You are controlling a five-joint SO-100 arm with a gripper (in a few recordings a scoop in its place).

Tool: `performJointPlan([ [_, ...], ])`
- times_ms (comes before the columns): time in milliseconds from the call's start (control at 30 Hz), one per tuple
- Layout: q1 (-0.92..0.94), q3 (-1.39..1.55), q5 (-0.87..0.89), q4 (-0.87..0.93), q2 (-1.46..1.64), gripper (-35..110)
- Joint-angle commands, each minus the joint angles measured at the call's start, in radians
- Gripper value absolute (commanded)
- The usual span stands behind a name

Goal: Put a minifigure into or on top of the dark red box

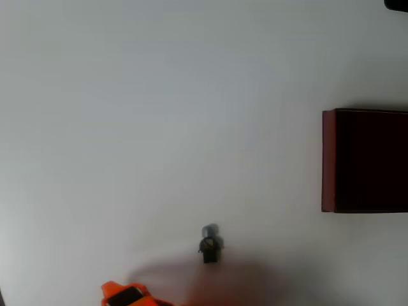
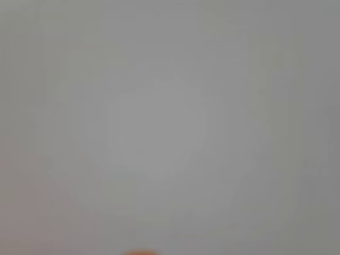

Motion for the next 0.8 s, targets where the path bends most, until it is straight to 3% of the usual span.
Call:
performJointPlan([
  [0, 0.002, 0.015, 0.029, 0.048, 0.012, 0],
  [767, 0.008, 0.008, 0.066, 0.057, 0.012, 2],
])
